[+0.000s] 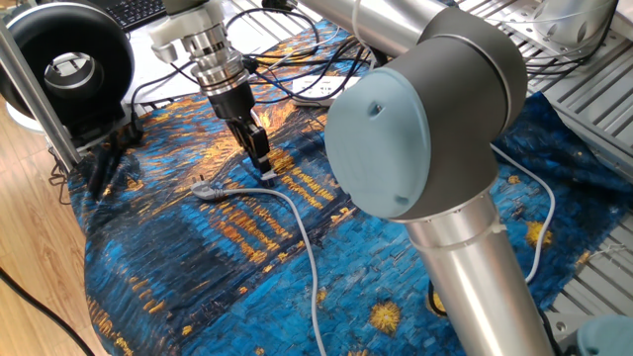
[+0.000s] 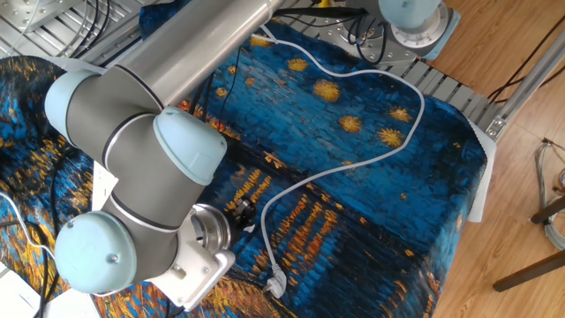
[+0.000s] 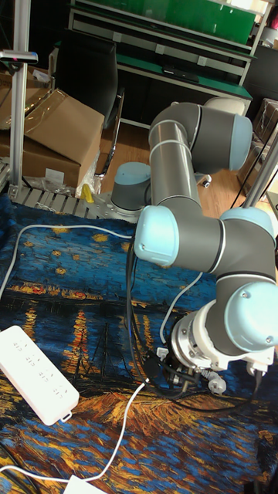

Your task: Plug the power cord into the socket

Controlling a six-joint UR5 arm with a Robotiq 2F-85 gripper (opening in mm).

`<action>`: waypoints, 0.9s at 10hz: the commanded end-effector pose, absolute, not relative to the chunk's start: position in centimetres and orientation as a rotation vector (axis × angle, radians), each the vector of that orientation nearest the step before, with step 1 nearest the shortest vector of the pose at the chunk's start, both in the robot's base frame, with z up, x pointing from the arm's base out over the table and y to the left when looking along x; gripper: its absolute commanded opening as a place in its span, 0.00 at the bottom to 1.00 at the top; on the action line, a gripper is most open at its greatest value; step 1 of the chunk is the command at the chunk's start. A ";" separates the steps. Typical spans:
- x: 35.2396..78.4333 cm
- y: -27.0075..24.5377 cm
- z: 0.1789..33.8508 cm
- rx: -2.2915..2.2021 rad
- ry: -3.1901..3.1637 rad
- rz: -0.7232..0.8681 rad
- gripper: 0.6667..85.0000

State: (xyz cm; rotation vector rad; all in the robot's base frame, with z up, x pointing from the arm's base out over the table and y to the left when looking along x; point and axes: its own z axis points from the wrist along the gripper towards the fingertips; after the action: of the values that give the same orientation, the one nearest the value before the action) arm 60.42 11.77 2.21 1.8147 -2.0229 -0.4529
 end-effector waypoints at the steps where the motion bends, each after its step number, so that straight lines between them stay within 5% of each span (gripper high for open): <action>1: 60.8 12.1 1.9 1.826 -2.031 -0.472 0.41; 9: 59.7 11.6 2.1 1.802 -2.028 -0.487 0.38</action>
State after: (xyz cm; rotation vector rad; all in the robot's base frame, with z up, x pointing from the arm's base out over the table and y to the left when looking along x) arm 59.97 11.45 1.99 1.8066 -2.0228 -0.4670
